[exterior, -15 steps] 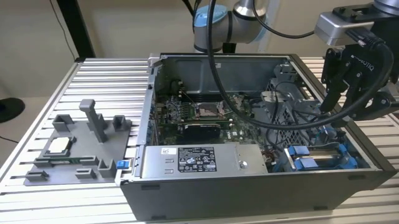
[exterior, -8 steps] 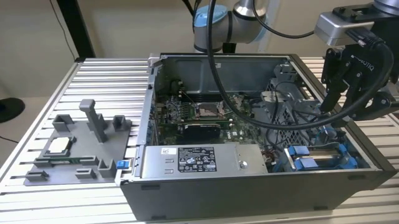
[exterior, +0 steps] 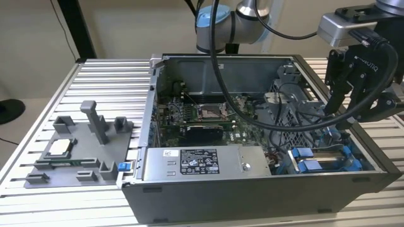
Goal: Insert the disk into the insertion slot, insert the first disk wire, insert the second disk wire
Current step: 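Insert the first disk wire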
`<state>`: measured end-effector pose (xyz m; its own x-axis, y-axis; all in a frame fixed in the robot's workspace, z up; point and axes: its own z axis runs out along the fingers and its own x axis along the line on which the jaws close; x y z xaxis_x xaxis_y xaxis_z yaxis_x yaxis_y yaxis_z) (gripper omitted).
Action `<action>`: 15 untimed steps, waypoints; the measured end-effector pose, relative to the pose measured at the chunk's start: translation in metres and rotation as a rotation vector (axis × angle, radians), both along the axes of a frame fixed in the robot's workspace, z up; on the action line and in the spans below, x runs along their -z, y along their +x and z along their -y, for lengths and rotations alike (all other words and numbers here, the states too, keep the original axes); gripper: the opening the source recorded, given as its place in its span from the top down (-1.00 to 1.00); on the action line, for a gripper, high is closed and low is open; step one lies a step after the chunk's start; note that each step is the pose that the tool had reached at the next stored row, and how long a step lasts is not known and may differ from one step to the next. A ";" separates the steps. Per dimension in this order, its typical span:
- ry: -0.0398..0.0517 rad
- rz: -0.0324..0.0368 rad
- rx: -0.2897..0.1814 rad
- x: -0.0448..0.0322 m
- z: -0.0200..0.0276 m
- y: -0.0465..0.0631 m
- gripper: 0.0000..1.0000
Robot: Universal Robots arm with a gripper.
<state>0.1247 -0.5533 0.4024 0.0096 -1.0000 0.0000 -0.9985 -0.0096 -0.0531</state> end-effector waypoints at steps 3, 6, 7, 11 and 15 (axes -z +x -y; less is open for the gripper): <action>-0.0125 0.0073 -0.005 0.0005 -0.0020 -0.003 -1.00; -0.0191 0.0182 -0.008 0.0017 -0.0023 -0.007 -1.00; -0.0210 0.0237 -0.008 0.0023 -0.0024 -0.009 -1.00; -0.0294 0.0515 -0.012 0.0050 -0.0091 -0.012 -1.00; -0.0399 0.0635 -0.019 0.0067 -0.0156 -0.013 -1.00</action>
<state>0.1114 -0.5377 0.3957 0.0269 -0.9988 0.0411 -0.9928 -0.0315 -0.1155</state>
